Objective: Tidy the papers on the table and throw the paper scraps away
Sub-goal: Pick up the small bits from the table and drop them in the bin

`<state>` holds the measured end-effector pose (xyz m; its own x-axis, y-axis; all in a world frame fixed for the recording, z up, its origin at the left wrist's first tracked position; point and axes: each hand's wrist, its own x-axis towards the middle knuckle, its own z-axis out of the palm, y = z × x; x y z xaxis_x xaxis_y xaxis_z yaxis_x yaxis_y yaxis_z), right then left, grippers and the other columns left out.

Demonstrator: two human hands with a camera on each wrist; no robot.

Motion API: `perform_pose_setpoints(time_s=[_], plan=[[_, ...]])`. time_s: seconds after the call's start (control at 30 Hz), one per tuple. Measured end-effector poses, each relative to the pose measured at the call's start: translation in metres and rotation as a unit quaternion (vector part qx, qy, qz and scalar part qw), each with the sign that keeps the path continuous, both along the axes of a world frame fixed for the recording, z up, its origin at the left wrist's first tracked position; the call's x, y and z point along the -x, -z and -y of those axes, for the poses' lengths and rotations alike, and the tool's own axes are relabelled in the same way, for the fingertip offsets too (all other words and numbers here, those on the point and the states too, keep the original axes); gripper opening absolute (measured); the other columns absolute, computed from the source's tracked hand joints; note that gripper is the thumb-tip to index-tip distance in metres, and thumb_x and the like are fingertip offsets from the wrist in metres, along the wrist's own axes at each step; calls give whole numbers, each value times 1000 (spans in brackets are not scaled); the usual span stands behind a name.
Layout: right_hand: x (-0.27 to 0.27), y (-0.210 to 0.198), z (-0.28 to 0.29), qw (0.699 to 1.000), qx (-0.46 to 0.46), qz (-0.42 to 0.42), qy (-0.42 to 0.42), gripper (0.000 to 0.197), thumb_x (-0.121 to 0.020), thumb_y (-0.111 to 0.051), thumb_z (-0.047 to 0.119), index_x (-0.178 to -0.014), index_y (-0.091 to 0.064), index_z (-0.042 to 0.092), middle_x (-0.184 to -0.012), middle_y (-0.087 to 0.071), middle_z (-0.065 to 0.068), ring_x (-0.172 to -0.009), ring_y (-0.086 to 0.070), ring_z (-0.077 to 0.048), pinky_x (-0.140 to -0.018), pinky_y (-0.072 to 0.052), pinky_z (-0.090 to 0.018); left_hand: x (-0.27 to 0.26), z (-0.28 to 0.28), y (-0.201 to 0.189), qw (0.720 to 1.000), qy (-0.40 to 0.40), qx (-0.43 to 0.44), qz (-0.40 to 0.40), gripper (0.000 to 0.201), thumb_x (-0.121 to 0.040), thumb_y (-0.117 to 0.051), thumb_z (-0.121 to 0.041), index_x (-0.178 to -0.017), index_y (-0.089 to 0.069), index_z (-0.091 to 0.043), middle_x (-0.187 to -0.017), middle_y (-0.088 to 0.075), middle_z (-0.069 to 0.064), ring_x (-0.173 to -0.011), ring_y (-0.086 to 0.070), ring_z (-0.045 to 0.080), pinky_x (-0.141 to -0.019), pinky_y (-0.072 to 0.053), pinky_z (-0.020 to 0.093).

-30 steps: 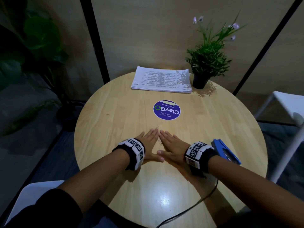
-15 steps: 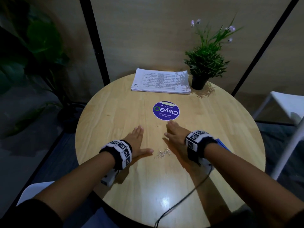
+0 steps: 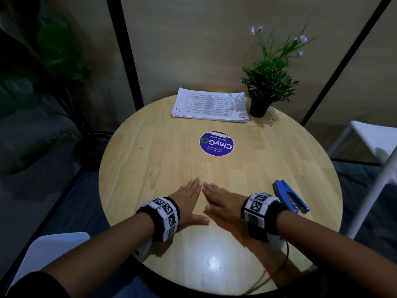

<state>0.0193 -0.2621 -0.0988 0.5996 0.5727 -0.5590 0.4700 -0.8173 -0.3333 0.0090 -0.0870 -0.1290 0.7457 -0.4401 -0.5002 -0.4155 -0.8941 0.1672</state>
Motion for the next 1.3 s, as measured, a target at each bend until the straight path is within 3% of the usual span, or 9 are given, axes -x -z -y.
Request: perform_pose_setpoints(time_s=[0.17,0.3,0.4,0.63,0.77,0.9,1.0,1.13,1.3], plan=[[-5,-16,19,996,-57,27,55,52,-101,-33,28,-149,-21,10,-159,-9,-7,-147,-13,-20,-116,-12,-28,15,8,-15,997,-19,65,-43,109,-82,-40,-70,-145,20,-5,-155,25,11,-145,18,22,-121,-1,38],[-33,-13,37,986,19,105,130,60,-101,-34,29,-150,-8,6,-159,2,-12,-148,-2,-25,-118,-9,-33,3,-7,-20,995,-90,50,-13,109,-82,-42,-69,-146,18,-3,-155,23,13,-146,15,24,-120,-1,39],[-31,2,40,980,99,116,128,72,-98,-29,47,-150,2,10,-159,8,-8,-148,1,-25,-119,-8,-41,-13,-13,-21,995,-96,8,-10,109,-81,-41,-70,-146,16,-3,-156,20,13,-147,12,26,-120,-3,41],[2,21,27,991,79,109,10,116,-62,-11,91,-148,14,17,-157,20,1,-147,12,-19,-118,-1,-41,-52,6,-19,999,-11,-23,19,109,-77,-36,-77,-148,13,-11,-158,17,5,-147,10,20,-119,-4,43],[11,15,26,994,68,77,19,100,-78,-26,80,-149,12,19,-157,18,1,-147,11,-19,-119,-2,-41,-60,18,-19,999,18,-28,14,106,-78,-34,-77,-149,12,-13,-159,15,2,-148,9,18,-120,-3,43],[-4,5,46,989,62,93,94,115,-62,-8,86,-149,10,13,-158,15,-5,-147,8,-21,-119,-4,-40,-50,25,-16,1000,0,5,-1,87,-90,-24,-65,-150,8,-11,-159,15,4,-148,9,19,-120,-4,43],[-15,12,52,983,111,97,114,104,-77,-21,81,-148,12,12,-157,18,-5,-147,10,-21,-119,-4,-42,-29,26,-15,1000,26,6,-13,83,-91,-19,-63,-149,9,-11,-158,16,5,-147,10,19,-120,-3,42],[-5,20,37,984,115,119,71,109,-74,-22,82,-147,15,11,-157,20,-5,-147,10,-22,-119,-3,-42,1,30,-13,999,24,43,-15,84,-91,-18,-64,-149,11,-11,-158,17,5,-147,13,17,-119,2,39],[21,21,17,989,106,96,24,86,-91,-37,53,-148,14,13,-157,21,-5,-146,14,-22,-119,-2,-42,32,41,-13,992,-24,106,-62,84,-93,-23,-60,-148,14,-9,-157,19,7,-146,14,18,-119,3,38]])
